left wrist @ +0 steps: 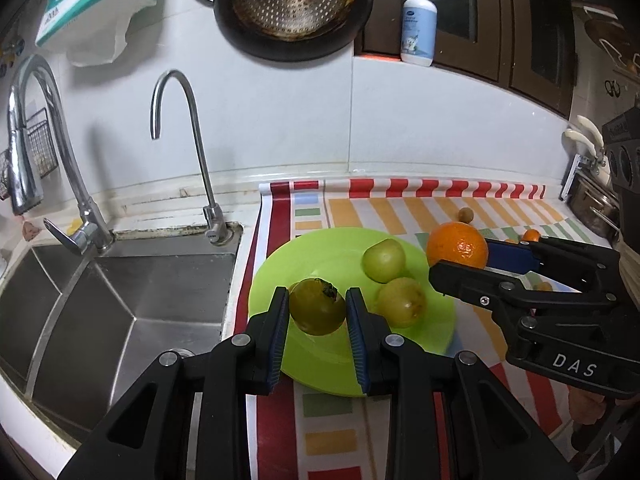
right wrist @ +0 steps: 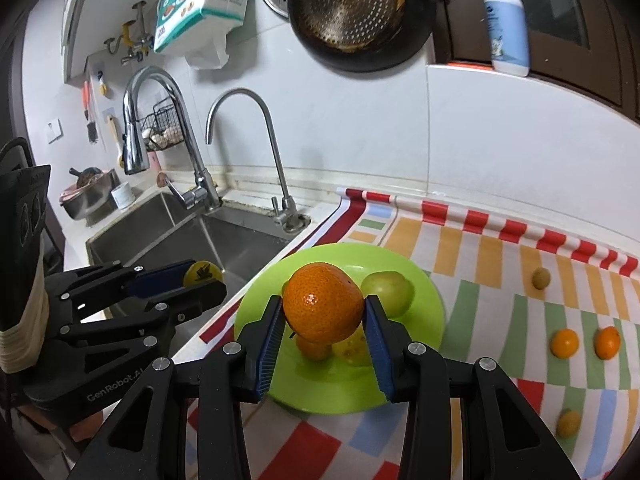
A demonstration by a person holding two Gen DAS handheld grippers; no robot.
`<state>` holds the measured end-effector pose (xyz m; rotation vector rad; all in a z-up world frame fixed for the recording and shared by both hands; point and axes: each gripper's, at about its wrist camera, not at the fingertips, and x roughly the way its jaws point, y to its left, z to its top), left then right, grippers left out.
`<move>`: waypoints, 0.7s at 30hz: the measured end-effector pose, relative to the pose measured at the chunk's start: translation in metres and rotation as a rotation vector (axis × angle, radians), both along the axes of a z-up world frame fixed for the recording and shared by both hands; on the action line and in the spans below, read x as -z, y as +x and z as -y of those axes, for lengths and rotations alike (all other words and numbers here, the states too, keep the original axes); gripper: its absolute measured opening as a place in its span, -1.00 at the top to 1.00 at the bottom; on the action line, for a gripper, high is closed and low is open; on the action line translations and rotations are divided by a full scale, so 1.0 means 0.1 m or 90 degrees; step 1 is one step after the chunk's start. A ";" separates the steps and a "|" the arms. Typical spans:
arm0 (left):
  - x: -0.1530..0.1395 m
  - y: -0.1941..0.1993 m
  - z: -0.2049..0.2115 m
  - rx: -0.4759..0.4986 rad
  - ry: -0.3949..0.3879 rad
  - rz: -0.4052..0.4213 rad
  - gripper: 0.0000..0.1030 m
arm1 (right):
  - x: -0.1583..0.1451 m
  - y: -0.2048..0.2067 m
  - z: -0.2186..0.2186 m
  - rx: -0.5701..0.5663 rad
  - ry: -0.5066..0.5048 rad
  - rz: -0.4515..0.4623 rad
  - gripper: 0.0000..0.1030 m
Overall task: Organize fruits
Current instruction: 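Lower the yellow-green fruit onto the plate and open left tool while right tool releases the orange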
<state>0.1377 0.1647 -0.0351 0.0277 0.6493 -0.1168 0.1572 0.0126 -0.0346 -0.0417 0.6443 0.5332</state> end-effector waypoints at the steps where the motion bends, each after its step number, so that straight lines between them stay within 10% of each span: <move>1: 0.02 0.03 -0.01 0.002 0.000 -0.003 0.44 | 0.02 0.03 -0.03 -0.001 -0.001 -0.003 0.20; 21: 0.41 0.53 -0.19 0.016 -0.023 -0.056 0.34 | 0.41 0.57 -0.32 -0.006 -0.036 -0.062 0.17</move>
